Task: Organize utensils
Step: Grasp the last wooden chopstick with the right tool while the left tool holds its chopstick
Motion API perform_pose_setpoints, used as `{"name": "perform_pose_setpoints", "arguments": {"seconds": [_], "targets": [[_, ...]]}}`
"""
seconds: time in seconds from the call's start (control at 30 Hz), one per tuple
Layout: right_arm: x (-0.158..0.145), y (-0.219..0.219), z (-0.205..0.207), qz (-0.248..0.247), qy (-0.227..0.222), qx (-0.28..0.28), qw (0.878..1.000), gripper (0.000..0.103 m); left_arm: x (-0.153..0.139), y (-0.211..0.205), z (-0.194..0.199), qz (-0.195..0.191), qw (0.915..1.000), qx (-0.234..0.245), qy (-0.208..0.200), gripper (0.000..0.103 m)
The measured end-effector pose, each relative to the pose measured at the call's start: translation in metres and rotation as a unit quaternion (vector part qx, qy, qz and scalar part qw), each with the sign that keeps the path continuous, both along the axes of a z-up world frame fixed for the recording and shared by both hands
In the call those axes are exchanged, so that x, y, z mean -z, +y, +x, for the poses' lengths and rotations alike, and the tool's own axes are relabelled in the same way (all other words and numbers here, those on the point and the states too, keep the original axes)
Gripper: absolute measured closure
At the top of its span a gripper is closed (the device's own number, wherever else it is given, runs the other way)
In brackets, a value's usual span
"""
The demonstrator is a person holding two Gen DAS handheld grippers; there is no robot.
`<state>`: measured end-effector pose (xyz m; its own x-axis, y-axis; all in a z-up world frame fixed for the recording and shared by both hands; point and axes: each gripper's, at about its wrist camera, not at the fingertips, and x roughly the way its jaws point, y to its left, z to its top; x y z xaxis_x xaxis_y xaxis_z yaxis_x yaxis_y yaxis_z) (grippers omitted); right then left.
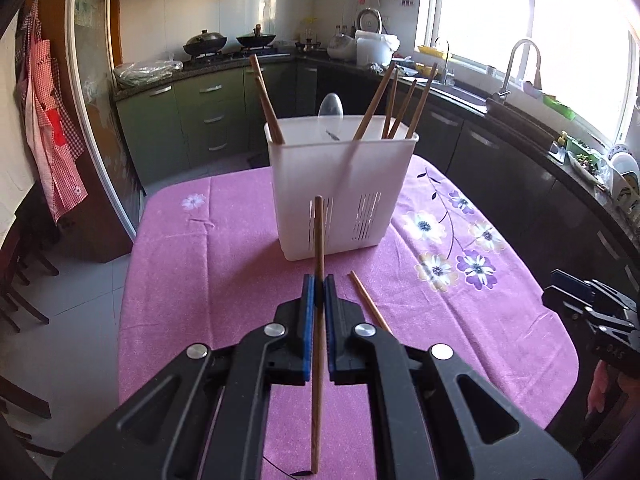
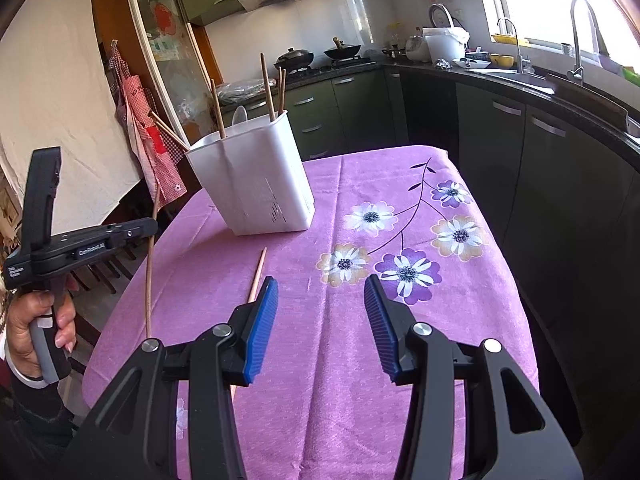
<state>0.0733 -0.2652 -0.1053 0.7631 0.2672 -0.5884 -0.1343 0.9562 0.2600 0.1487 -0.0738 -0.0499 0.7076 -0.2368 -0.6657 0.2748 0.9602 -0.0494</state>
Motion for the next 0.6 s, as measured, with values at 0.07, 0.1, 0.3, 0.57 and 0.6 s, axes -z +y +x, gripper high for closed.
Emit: {"name": "perform_pose_setpoints", "arguments": {"seconds": [0.07,0.1,0.3,0.57,0.6], "targets": [[-0.001,0.002,-0.002,-0.002,-0.001,-0.003,1.000,0.058,-0.009,0.002,-0.011,-0.001,0.9999,0.001,-0.014,0.098],[-0.001,0.004,-0.003,-0.003,-0.001,-0.004,1.000,0.058,-0.011,0.002,-0.016,-0.003,0.9998,0.002,-0.019,0.098],[0.000,0.010,-0.003,-0.005,0.003,-0.014,1.000,0.056,-0.026,0.008,-0.044,-0.007,0.9988,0.002,-0.048,0.098],[0.019,0.027,0.021,-0.011,0.043,-0.048,0.998,0.055,-0.033,0.021,-0.068,-0.010,0.9975,-0.001,-0.070,0.098],[0.023,0.033,0.028,-0.017,0.054,-0.059,0.997,0.055,-0.032,0.023,-0.069,-0.010,0.9974,-0.002,-0.071,0.098]]}}
